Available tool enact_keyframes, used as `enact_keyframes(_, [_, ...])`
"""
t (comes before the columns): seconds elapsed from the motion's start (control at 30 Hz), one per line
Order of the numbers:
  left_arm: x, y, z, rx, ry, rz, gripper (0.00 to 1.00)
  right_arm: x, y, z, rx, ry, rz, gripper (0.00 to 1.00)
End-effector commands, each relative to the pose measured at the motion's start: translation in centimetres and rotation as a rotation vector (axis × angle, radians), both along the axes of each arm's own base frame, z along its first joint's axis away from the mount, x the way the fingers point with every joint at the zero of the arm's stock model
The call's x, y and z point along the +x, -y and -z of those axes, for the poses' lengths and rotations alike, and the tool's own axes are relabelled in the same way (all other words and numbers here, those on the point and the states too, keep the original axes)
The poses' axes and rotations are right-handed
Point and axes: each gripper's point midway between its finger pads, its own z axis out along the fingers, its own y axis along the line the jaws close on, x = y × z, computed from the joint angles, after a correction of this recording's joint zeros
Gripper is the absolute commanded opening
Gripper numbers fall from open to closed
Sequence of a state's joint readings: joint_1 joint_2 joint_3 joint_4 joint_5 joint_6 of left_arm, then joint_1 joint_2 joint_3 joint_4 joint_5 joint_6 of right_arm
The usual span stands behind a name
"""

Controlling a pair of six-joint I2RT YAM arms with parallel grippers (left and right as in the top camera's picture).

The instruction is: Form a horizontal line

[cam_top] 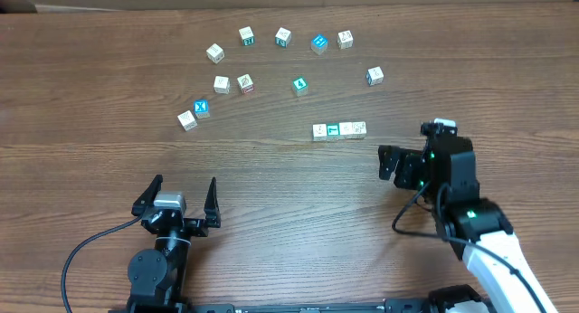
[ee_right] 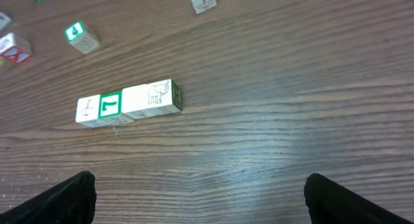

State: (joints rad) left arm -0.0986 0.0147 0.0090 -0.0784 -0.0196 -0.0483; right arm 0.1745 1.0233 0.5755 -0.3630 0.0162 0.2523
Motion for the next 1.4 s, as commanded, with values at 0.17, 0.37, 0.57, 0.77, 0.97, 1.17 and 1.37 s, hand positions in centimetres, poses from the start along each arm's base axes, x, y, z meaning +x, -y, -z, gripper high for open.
enact_keyframes(0.17, [0.0, 0.1, -0.1, 0.019, 0.009, 0.002, 1.00, -1.0, -0.1, -0.4, 0.009, 0.096, -0.029, 1.00])
enact_keyframes(0.37, [0.0, 0.1, -0.1, 0.019, 0.009, 0.002, 1.00, -1.5, 0.0, -0.3, 0.015, 0.130, -0.029, 1.00])
enact_keyframes(0.57, [0.0, 0.1, -0.1, 0.019, 0.010, 0.002, 1.00, -1.8, 0.1, 0.1, 0.013, 0.119, -0.029, 1.00])
enact_keyframes(0.77, [0.0, 0.1, -0.1, 0.019, 0.010, 0.002, 1.00, -2.2, 0.1, 1.1, 0.012, 0.112, -0.029, 1.00])
enact_keyframes(0.97, [0.0, 0.1, -0.1, 0.019, 0.009, 0.002, 1.00, -2.1, 0.0, 1.1, 0.028, 0.190, -0.032, 1.00])
enact_keyframes(1.17, [0.0, 0.1, -0.1, 0.019, 0.009, 0.002, 1.00, -2.2, -1.6, -0.2, 0.104, 0.349, -0.111, 1.00])
enact_keyframes(1.37, [0.0, 0.1, -0.1, 0.019, 0.009, 0.002, 1.00, -2.9, -1.6, -0.8, 0.117, 0.433, -0.120, 1.00])
